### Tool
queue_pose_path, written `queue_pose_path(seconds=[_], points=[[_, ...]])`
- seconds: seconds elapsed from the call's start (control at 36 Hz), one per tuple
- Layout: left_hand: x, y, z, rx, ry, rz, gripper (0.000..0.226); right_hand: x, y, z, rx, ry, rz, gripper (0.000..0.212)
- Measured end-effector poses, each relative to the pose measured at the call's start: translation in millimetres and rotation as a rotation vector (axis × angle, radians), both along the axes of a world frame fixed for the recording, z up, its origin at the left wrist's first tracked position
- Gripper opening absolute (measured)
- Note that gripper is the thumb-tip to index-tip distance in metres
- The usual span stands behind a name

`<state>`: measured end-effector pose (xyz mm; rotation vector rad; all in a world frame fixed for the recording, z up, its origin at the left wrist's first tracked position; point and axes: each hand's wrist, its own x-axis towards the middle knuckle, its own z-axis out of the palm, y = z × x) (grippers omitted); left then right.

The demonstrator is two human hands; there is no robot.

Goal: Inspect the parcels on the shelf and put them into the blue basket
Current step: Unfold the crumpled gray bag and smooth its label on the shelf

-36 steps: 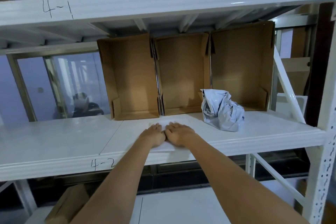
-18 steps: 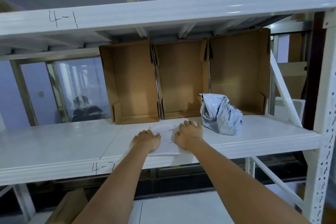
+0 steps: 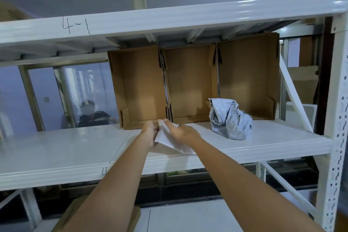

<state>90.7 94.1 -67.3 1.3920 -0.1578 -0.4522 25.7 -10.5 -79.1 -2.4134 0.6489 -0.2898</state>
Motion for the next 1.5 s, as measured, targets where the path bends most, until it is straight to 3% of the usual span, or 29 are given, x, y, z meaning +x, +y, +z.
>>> queue_pose_path(seconds=[0.06, 0.14, 0.22, 0.31, 0.39, 0.47, 0.53, 0.61, 0.69, 0.81, 0.92, 1.03, 1.14, 1.36, 1.5], points=[[-1, -2, 1, -0.124, 0.007, -0.051, 0.039, 1, 6, 8, 0.256, -0.141, 0.095, 0.1], [0, -4, 2, -0.185, -0.051, -0.089, 0.041, 2, 12, 24, 0.669, -0.358, 0.207, 0.05], [0, -3, 9, -0.153, -0.142, -0.116, 0.043, 4, 4, 33, 1.04, -0.393, 0.244, 0.022], [0, 0, 16, -0.116, -0.275, -0.114, 0.05, 2, -10, 30, 1.213, -0.546, 0.21, 0.031], [2, 3, 15, 0.068, -0.373, -0.111, 0.032, -2, -28, 15, 1.01, -0.508, 0.001, 0.038], [6, 6, 2, 0.415, -0.572, -0.135, 0.015, -8, -41, 0, 0.488, -0.229, -0.086, 0.045], [5, 7, -11, 0.688, -0.697, -0.222, 0.02, -18, -43, -1, 0.125, -0.085, -0.103, 0.045], [1, 6, -31, 1.047, -0.825, -0.336, 0.042, -24, -45, 1, -0.088, -0.025, -0.087, 0.043], [-7, 6, -38, 1.166, -0.931, -0.312, 0.052, -21, -39, 2, -0.316, 0.052, -0.11, 0.044], [-7, 4, -35, 1.231, -1.018, -0.252, 0.047, -9, -22, -2, -0.602, -0.095, -0.078, 0.045], [-8, -2, -31, 1.224, -0.997, -0.18, 0.042, 11, 6, -21, -0.556, -0.152, 0.151, 0.037], [1, -2, -46, 1.294, -1.111, -0.145, 0.045, 21, 7, -42, -0.547, 0.026, 0.228, 0.045], [18, -2, -52, 1.394, -1.036, -0.309, 0.06, 25, -3, -42, -0.618, 0.211, 0.297, 0.055], [28, 4, -50, 1.387, -0.931, -0.383, 0.056, 21, -34, -44, -0.499, 0.278, 0.224, 0.066], [26, 5, -46, 1.396, -0.969, -0.366, 0.055, 8, -49, -41, -0.44, 0.238, 0.187, 0.062]])
